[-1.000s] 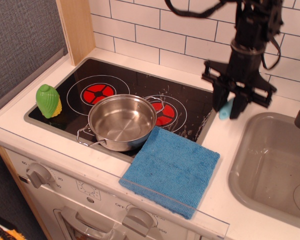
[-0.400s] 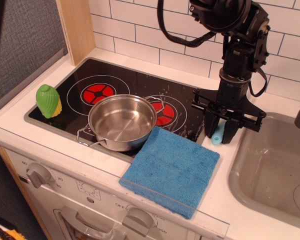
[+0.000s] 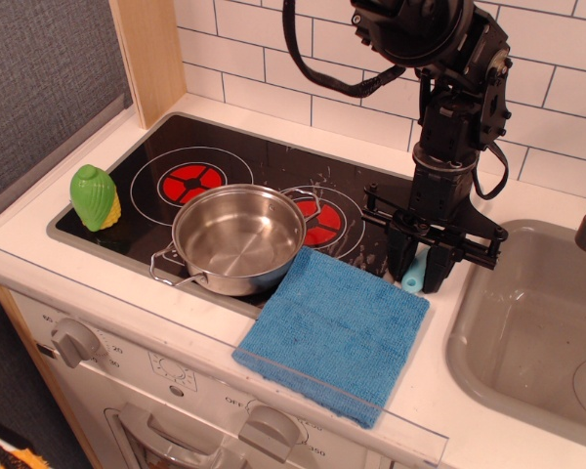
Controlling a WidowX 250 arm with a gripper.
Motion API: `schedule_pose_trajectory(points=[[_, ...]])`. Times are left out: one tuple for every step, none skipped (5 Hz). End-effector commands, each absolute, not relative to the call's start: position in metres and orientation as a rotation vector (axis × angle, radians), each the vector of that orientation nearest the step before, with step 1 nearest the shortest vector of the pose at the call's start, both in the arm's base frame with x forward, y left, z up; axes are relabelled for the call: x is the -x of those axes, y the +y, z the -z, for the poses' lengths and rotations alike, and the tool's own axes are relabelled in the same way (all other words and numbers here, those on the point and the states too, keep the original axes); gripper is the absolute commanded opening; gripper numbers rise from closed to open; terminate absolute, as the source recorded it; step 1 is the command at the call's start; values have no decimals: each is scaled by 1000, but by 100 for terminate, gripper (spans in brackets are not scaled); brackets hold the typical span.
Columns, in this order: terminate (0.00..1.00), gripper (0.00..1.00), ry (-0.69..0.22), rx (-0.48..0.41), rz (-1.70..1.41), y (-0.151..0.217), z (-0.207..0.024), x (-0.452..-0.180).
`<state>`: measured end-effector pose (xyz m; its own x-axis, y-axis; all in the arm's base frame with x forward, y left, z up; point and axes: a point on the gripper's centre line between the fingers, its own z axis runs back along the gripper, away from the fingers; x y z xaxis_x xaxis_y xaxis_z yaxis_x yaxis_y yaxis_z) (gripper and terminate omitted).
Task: Place the spatula above the blue cloth.
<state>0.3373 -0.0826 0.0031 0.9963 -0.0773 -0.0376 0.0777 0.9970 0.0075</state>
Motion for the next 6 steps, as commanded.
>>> schedule_pose_trajectory(points=[[0,0,-77,9,35,-61,-37,-336],[0,0,-90,-5,30,-56,-42,-341],[0,0,-72,-25,19,-46,-39,-339],[0,0,-74,-34,11,-38,-42,-340],[0,0,-64,-39,23,-35,-42,-340],[0,100,-57,-37,62,-39,-45,-344]])
